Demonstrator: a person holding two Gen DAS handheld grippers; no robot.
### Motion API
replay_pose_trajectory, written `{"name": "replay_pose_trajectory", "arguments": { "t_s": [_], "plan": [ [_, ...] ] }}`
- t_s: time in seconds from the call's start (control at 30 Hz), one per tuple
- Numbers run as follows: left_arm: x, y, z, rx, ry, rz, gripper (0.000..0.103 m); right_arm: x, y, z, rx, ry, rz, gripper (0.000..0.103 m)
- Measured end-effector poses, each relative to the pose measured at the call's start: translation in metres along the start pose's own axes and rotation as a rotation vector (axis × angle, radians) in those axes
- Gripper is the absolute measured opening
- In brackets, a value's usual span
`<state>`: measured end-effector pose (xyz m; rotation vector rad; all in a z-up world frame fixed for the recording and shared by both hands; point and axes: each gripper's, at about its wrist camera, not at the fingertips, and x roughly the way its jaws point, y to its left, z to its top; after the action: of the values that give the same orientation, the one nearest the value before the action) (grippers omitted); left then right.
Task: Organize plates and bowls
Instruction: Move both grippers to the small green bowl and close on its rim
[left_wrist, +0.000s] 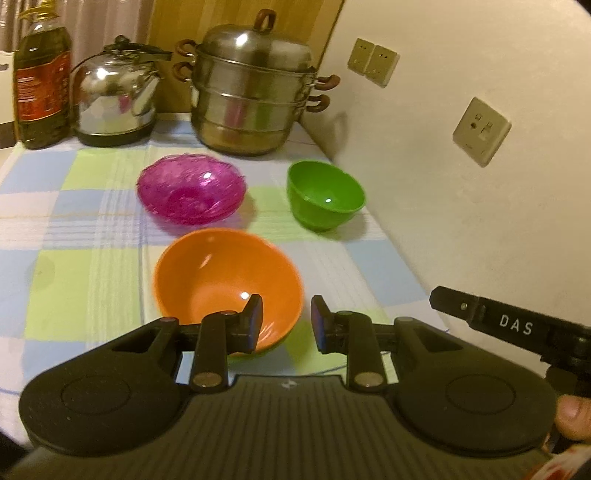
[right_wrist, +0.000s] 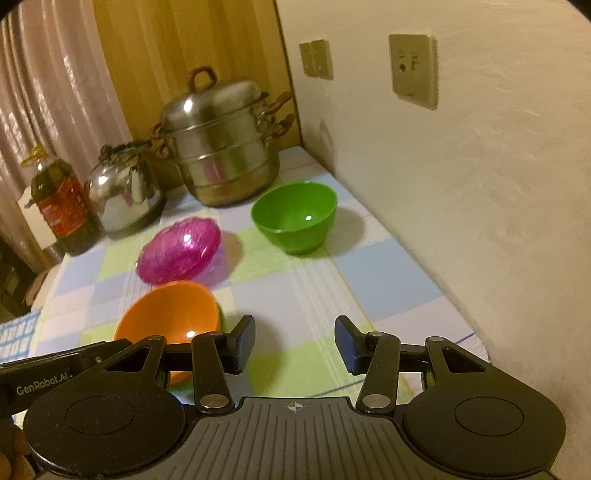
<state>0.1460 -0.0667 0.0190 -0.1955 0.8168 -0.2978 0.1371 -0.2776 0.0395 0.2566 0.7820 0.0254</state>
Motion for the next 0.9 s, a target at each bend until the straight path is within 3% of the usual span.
{"name": "replay_pose_trajectory", "arguments": {
  "t_s": [0.23, 0.7, 0.9],
  "plan": [
    [0.041, -0.01, 0.042, 0.038, 0.039, -0.035, 0.025, 0.021, -0.027, 0.032, 0.058, -0.015, -0.033, 0.048],
    [0.169, -0.021, 0.127, 0.178, 0.116, -0.015, 0.025, 0.127, -0.061, 0.081, 0.103, 0.028, -0.024, 0.048],
    [0.226, -0.014, 0.152, 0.154, 0.17, -0.024, 0.025, 0.171, -0.064, 0.106, 0.089, 0.044, 0.0, 0.048]
  ]
}}
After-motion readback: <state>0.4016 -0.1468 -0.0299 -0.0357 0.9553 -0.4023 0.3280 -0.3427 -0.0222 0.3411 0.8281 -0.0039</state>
